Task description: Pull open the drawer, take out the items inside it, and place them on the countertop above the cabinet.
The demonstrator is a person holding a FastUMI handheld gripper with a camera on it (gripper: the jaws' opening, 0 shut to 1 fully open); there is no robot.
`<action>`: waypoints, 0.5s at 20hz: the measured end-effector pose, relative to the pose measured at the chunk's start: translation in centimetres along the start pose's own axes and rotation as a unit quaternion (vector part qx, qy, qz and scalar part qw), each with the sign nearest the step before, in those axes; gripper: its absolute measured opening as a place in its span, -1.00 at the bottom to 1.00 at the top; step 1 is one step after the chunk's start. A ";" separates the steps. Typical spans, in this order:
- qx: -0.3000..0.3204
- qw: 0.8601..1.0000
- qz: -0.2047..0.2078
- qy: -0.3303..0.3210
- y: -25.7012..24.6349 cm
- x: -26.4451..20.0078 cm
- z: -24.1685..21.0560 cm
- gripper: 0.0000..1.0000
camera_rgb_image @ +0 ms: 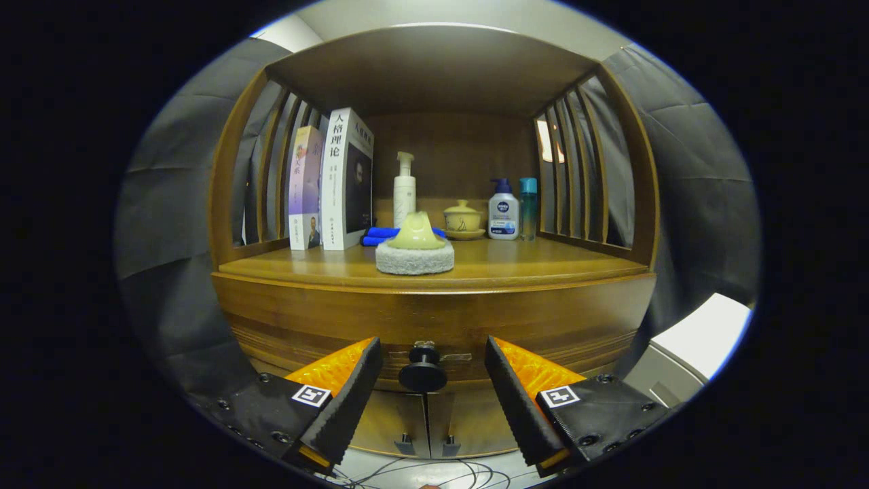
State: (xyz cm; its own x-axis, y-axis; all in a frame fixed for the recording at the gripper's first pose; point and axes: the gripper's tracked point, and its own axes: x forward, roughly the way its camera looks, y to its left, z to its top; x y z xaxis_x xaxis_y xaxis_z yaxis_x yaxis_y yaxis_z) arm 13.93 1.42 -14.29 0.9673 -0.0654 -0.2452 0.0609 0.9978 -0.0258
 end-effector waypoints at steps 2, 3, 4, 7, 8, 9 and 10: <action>-0.004 1.000 0.007 -0.014 0.4 -2.3 1.4 0.93; -0.005 1.000 0.007 -0.018 0.3 -3.5 1.9 0.93; -0.005 1.000 0.007 -0.023 0.2 -4.7 2.5 0.93; -0.012 0.999 0.000 -0.038 -0.3 -7.9 4.3 0.93; -0.010 0.999 -0.003 -0.042 -0.4 -8.9 4.8 0.93; -0.006 0.999 0.000 -0.046 -0.2 -9.9 5.0 0.93; -0.003 0.999 -0.001 -0.054 -0.3 -10.9 5.4 0.93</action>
State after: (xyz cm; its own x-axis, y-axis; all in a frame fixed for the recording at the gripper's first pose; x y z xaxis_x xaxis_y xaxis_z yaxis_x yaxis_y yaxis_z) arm 4.74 1.88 -6.40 0.9880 -0.0649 -0.1401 0.0611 0.9976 -0.0313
